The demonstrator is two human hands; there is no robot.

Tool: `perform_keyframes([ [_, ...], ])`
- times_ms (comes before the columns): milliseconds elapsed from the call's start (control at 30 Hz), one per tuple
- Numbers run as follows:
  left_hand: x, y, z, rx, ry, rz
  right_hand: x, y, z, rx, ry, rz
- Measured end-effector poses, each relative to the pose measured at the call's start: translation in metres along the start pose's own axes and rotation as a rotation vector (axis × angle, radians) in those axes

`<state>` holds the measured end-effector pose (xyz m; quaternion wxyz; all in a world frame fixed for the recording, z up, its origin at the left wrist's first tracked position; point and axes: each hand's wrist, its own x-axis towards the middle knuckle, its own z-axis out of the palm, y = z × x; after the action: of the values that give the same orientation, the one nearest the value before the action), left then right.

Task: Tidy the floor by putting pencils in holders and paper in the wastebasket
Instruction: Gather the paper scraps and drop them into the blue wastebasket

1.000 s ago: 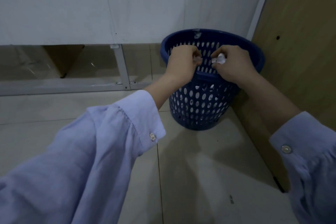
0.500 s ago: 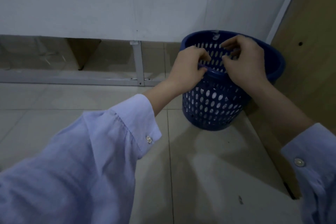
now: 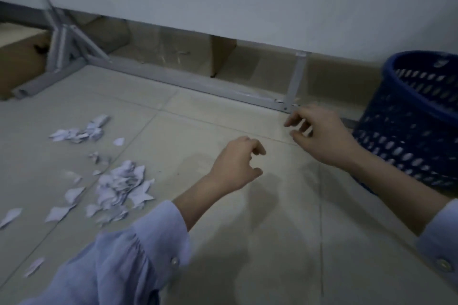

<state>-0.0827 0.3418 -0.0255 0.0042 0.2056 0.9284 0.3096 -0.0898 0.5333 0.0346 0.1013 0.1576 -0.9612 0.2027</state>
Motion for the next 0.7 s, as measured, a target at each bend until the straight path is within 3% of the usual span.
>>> perform_keyframes([
  [300,-0.123,-0.125,-0.008,-0.028,0.016,-0.408,0.009,-0.080,0.096,0.005,-0.481,-0.192],
  [700,-0.250,-0.181,-0.029,-0.188,0.011,-0.798,-0.027,-0.123,0.176,0.085,-0.987,-0.034],
])
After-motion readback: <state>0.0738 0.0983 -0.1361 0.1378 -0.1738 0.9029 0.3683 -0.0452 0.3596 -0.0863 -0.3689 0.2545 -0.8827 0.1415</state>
